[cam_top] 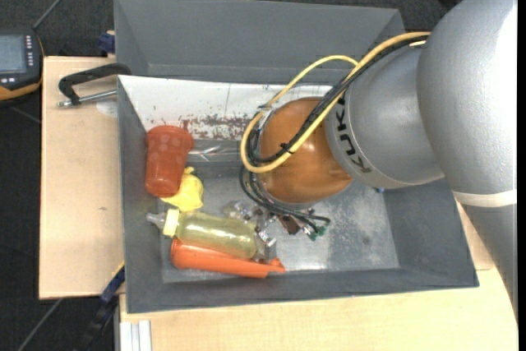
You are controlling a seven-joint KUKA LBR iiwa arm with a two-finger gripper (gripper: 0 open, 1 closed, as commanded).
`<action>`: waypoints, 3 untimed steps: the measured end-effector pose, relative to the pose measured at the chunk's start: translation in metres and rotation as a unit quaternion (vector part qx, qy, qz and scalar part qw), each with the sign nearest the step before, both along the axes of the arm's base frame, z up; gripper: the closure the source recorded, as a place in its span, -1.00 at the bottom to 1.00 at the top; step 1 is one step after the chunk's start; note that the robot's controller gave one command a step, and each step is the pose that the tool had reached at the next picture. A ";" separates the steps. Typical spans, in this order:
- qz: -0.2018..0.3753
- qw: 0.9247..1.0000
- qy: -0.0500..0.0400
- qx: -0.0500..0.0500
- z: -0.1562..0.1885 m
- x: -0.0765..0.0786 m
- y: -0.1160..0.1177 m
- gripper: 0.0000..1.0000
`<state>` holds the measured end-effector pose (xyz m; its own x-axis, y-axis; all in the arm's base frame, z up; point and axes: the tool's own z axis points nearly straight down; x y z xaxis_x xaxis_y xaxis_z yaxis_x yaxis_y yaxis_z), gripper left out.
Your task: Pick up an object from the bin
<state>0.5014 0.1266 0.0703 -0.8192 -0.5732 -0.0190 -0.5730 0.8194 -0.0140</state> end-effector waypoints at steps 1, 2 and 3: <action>0.000 1.000 0.000 0.000 0.000 0.000 0.000 1.00; 0.009 1.000 0.001 0.001 0.039 -0.005 0.002 1.00; 0.012 1.000 -0.005 0.002 0.059 0.001 0.000 1.00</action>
Offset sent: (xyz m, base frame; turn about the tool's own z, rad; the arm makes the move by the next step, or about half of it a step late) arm -0.0063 0.0016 0.0652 -0.0268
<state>0.5023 0.1263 0.1288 -0.8056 -0.5918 -0.0285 -0.5916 0.8061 -0.0162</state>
